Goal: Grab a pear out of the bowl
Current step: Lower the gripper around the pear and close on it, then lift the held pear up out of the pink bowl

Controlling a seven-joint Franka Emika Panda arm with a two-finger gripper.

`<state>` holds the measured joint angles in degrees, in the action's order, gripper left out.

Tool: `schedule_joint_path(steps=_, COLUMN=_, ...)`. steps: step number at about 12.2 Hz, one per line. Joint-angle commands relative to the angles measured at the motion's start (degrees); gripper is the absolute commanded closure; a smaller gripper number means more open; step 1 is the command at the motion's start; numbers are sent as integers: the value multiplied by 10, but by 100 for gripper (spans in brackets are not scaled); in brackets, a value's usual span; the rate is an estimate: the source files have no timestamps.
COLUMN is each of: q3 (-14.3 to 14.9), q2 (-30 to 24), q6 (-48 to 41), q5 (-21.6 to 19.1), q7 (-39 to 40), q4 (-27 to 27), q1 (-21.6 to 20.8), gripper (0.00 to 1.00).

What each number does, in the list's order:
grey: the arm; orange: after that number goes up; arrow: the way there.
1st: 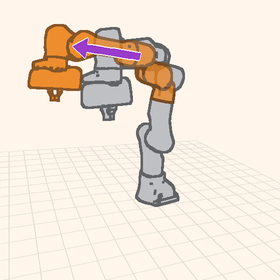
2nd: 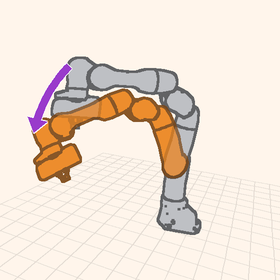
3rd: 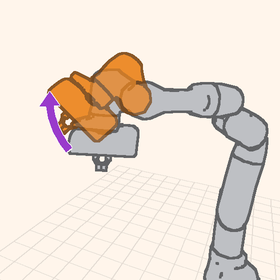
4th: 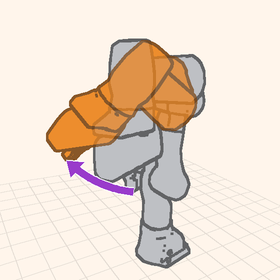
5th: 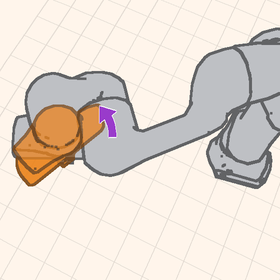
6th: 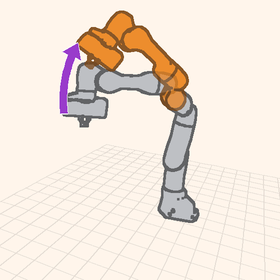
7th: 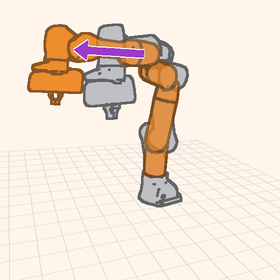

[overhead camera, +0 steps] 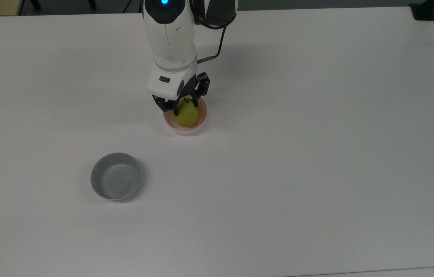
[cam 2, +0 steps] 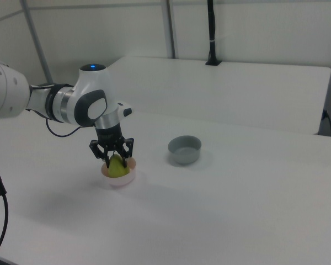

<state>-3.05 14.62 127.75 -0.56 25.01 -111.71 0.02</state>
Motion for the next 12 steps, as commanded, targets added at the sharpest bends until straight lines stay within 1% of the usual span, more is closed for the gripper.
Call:
schedule_joint_path(steps=1, q3=2, q2=-7, q6=33, q5=12, q7=-15, q4=-25, q1=-4, gripper=100)
schedule_joint_path(steps=3, q3=2, q2=-16, q6=26, q5=12, q7=-15, q4=-24, q1=1, gripper=100)
schedule_joint_path(steps=4, q3=2, q2=-29, q6=24, q5=11, q7=-16, q4=-23, q1=2, gripper=100)
schedule_joint_path(steps=6, q3=2, q2=-52, q6=-9, q5=11, q7=-16, q4=-15, q1=7, gripper=100)
schedule_joint_path(steps=8, q3=2, q2=-64, q6=-50, q5=5, q7=-17, q4=7, q1=9, gripper=100)
schedule_joint_path(steps=12, q3=1, q2=-91, q6=-160, q5=4, q7=-57, q4=75, q1=16, gripper=100)
